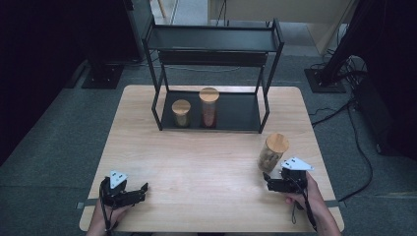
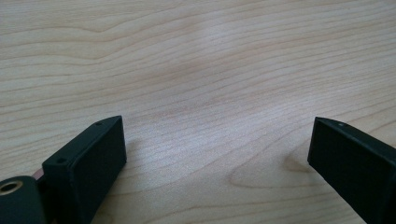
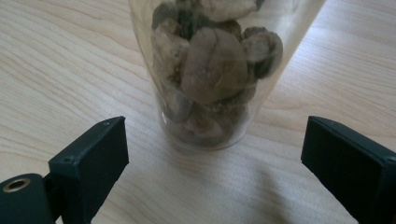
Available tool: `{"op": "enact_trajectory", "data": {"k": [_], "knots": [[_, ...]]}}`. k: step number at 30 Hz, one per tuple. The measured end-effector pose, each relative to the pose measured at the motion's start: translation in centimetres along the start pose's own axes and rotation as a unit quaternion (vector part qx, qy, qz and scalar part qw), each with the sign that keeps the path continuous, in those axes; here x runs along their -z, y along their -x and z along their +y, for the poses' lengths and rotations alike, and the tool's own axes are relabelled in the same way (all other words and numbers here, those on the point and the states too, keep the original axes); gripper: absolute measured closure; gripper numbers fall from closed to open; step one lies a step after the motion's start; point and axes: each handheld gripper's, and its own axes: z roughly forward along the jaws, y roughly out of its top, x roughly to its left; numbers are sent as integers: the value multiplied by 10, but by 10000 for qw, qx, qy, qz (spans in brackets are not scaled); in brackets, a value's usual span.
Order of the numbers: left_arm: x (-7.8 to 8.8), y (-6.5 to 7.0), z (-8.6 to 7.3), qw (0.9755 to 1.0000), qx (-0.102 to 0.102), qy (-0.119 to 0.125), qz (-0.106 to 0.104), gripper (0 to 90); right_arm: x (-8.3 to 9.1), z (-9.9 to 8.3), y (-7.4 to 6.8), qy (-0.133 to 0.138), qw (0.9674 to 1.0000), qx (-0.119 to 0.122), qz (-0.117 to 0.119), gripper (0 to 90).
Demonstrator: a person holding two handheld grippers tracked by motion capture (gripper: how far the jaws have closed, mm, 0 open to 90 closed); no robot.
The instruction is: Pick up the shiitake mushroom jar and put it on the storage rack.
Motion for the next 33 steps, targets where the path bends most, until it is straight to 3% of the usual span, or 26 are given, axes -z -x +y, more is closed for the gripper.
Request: {"op": "enact_trajectory", "data": {"k": [33], "knots": [[0, 0, 0, 10000, 15, 10, -9, 46, 7, 40, 7, 171, 9998, 63, 37, 111]]}}
